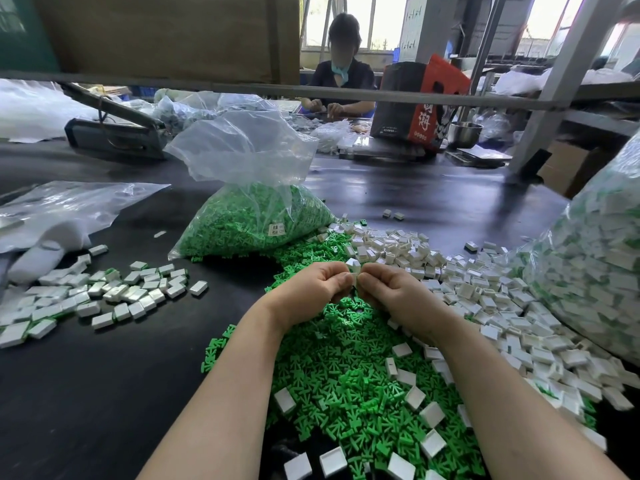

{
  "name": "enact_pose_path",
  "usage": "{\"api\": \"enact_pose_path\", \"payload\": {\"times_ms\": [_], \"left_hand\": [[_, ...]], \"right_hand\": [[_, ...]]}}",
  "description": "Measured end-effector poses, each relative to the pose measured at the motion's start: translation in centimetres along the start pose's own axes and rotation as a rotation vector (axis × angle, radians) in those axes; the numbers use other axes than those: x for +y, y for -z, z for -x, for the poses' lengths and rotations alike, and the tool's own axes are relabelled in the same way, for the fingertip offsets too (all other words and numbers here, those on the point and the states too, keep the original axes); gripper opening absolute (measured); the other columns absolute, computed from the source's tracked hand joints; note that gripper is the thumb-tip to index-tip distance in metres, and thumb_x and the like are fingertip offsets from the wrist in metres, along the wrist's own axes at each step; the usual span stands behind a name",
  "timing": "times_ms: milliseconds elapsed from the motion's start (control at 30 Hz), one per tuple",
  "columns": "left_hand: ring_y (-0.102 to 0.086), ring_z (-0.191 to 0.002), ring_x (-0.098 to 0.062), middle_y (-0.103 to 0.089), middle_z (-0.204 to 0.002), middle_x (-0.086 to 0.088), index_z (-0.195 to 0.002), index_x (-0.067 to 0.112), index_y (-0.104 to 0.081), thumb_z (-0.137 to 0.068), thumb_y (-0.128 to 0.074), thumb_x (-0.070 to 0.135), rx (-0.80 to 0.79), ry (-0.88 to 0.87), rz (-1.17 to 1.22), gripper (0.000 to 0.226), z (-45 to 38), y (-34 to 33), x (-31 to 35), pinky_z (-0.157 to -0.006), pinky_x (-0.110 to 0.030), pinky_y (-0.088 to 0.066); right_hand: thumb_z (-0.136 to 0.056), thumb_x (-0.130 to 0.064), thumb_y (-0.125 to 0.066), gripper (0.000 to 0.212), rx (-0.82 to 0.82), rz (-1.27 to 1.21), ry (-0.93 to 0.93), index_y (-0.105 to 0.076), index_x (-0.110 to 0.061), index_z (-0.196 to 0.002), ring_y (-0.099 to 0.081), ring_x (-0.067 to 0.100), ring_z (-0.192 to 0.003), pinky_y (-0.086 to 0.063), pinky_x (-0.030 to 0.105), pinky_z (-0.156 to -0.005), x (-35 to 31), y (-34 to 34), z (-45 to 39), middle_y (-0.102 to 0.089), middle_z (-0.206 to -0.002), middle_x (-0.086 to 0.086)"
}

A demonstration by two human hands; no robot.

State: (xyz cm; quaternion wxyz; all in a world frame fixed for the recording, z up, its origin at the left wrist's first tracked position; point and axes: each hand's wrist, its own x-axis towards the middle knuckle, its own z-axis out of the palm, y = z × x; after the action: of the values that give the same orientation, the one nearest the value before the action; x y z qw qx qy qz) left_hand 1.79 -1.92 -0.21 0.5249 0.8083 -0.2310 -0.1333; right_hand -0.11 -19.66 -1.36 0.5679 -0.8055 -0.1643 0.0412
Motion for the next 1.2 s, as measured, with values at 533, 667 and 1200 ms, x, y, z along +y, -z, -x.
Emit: {"api": "enact_pose_path", "payload": {"times_ms": [533, 667, 1200], "left_hand": [[-0.040, -0.073, -0.016, -0.045, -0.076, -0.003, -0.093, 0.007, -0.055, -0.103, -0.043, 0.015, -0.015, 0.015, 0.157, 0.017, -0.1, -0.5, 0.1, -0.076, -0.028, -0.035], [-0.035, -0.074, -0.020, -0.042, -0.070, 0.002, -0.086, 0.009, -0.052, -0.103, -0.044, 0.016, -0.060, 0.022, 0.108, 0.020, 0.0, -0.3, -0.2, -0.073, -0.033, -0.029], [-0.040, -0.065, -0.010, -0.045, -0.067, 0.005, -0.075, 0.015, -0.052, -0.103, -0.045, 0.016, -0.051, 0.034, -0.006, 0.029, 0.3, 0.1, 0.4, -0.069, -0.028, -0.033]], "right_hand": [[-0.105, -0.021, -0.042, 0.035, -0.055, -0.062, -0.012, -0.051, -0.018, -0.071, -0.033, 0.005, -0.050, -0.029, 0.016, -0.048, 0.4, 0.3, 0.1, -0.042, -0.054, -0.015], [-0.104, -0.017, -0.042, 0.034, -0.117, -0.038, -0.032, -0.049, -0.016, -0.071, -0.034, 0.002, -0.050, -0.031, 0.013, -0.049, 0.0, 0.6, 0.3, -0.042, -0.054, -0.016], [-0.104, -0.019, -0.045, 0.031, -0.118, -0.013, -0.070, -0.054, -0.017, -0.074, -0.037, 0.004, -0.054, -0.032, 0.017, -0.053, 0.2, 0.6, -0.1, -0.045, -0.058, -0.012]]}}
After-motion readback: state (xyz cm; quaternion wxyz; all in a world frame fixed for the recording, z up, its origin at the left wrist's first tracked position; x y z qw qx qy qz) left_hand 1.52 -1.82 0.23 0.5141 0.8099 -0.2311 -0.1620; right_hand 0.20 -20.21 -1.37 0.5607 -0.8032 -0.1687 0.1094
